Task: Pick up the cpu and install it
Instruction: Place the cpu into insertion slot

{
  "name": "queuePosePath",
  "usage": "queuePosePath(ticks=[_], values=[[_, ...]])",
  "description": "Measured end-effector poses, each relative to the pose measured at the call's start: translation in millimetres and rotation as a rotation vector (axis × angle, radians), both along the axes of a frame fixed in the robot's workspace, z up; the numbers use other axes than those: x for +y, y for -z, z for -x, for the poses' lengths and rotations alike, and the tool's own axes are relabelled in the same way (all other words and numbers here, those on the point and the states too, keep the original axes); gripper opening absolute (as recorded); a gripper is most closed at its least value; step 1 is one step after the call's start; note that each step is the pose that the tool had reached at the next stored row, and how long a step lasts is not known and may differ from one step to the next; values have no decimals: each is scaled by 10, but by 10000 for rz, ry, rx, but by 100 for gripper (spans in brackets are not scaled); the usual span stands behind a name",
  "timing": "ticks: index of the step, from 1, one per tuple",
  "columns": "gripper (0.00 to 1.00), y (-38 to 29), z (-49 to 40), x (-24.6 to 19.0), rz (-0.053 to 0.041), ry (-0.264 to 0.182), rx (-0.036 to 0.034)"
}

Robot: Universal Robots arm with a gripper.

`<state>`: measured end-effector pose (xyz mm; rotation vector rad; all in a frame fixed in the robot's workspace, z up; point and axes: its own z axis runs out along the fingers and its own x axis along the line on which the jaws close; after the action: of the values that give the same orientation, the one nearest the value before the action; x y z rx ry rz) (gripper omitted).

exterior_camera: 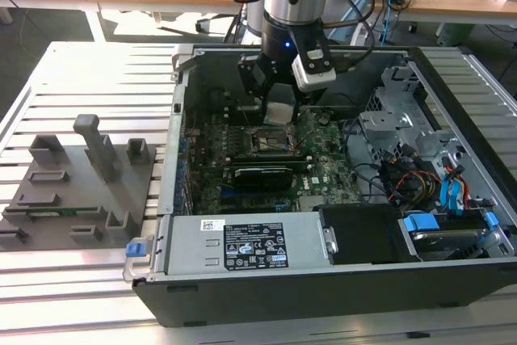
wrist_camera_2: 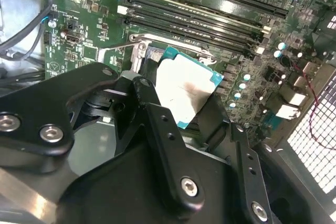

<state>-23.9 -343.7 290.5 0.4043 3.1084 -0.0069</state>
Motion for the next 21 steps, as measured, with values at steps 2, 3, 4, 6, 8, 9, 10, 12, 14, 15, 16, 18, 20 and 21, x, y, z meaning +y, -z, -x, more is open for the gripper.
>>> queuePosePath(ticks=[2, 3, 4, 6, 8, 9, 10, 12, 14, 15, 16, 18, 20, 21], values=[[55, 0, 0, 0, 0, 261, 0], [55, 0, 0, 0, 0, 383, 0], [55, 0, 0, 0, 0, 477, 0], [55, 0, 0, 0, 0, 754, 0], [55, 0, 0, 0, 1, 990, 0], [55, 0, 0, 0, 0, 1066, 0], [55, 0, 0, 0, 0, 1207, 0], [55, 0, 0, 0, 0, 1467, 0], [55, 0, 0, 0, 1, 1635, 0], [55, 0, 0, 0, 0, 1725, 0], [55, 0, 0, 0, 0, 1794, 0], [55, 0, 0, 0, 1, 1989, 0], [55, 0, 0, 0, 0, 2231, 0], [55, 0, 0, 0, 1, 2340, 1]])
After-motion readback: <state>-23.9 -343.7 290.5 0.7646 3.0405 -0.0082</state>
